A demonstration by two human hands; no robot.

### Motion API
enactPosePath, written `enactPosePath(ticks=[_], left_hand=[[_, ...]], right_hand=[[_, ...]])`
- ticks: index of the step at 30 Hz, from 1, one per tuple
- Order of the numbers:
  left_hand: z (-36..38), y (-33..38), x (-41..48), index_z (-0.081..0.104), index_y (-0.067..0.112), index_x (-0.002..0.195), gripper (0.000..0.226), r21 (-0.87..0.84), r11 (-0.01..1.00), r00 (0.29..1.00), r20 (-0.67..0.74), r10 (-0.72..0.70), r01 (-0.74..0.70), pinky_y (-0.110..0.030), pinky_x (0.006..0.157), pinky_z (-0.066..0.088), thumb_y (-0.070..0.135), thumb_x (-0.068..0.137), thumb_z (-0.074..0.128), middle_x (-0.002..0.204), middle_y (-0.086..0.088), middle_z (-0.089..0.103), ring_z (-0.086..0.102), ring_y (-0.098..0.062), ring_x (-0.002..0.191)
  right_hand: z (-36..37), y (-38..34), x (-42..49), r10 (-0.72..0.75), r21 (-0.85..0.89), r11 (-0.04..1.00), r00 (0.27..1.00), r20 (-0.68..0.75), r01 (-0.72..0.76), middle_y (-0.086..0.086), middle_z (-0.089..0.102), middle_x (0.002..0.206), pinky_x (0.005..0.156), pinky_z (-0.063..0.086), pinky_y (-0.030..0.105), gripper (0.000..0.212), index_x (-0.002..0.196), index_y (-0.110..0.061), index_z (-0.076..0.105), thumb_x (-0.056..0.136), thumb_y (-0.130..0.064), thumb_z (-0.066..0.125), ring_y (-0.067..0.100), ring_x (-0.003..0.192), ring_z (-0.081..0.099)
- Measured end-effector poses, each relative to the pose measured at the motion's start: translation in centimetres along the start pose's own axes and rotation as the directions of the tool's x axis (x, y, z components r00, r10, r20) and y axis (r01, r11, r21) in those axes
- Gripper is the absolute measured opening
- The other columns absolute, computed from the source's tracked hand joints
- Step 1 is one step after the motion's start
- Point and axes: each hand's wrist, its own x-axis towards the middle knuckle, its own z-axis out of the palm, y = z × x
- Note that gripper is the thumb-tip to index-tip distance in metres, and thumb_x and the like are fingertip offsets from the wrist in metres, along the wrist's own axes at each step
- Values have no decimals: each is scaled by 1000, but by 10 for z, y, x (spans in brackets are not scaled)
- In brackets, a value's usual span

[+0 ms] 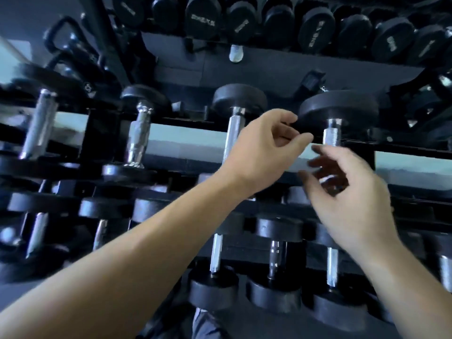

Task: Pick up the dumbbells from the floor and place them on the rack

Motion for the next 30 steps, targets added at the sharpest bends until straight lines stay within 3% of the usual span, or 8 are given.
enactPosePath(ticks=[3,6,9,13,17,23,27,30], left_hand=[[-50,-7,-59,64,19,121,31,-104,994,994,-109,7,-19,-22,83,60,28,94,74,100,4,78,74,-6,87],[-100,-30,-131,67,21,112,23,-198,980,957,-288,-23,-36,-39,87,61,25,90,74,91,5,77,76,-19,89],[-148,-65,-224,71,25,104,17,-244,969,867,-491,-89,-39,-52,86,62,27,87,75,86,5,74,74,-23,84],[-181,-135,-368,72,23,100,13,-282,957,681,-689,-247,62,-51,81,61,27,88,74,91,-16,75,72,-25,82],[-158,-235,-513,71,27,94,6,-398,883,516,-717,-469,248,-54,86,62,29,89,75,88,-11,78,74,-21,79],[-52,-400,-670,70,29,99,46,-603,641,335,-550,-766,475,-52,94,59,64,69,65,91,3,79,77,-21,91],[22,-496,-708,70,20,112,41,-650,516,266,-449,-853,558,-43,97,58,50,84,70,100,-2,78,74,-21,97],[64,-561,-706,66,16,126,38,-675,458,259,-380,-888,579,-26,85,53,37,95,69,107,-1,74,69,-18,101]], right_hand=[[42,-33,-52,-66,167,985,978,196,33,-10,75,93,72,51,9,31,112,-27,70,85,-19,81,11,84,71],[92,-60,-106,-124,270,963,894,431,3,-10,75,91,67,53,14,27,108,-30,72,82,-28,79,12,79,71],[143,-80,-165,-192,260,965,730,656,19,-14,74,94,70,51,12,27,107,-36,71,84,-26,80,10,82,71],[208,-81,-257,-156,156,987,474,866,40,-18,72,90,73,51,13,32,104,-39,69,85,-16,81,2,75,67],[267,-38,-357,-64,39,995,302,951,88,-4,75,83,74,55,23,30,101,-38,66,88,-14,79,4,67,65],[340,76,-481,161,-189,978,266,951,87,-2,71,82,86,58,44,32,117,-18,67,88,-18,79,17,71,62],[388,172,-529,241,-283,954,304,922,101,-3,75,85,87,60,52,49,124,-32,62,78,-42,78,19,77,69],[420,239,-548,279,-333,933,307,910,138,-7,74,89,85,57,38,67,141,-31,55,79,-46,76,13,81,69]])
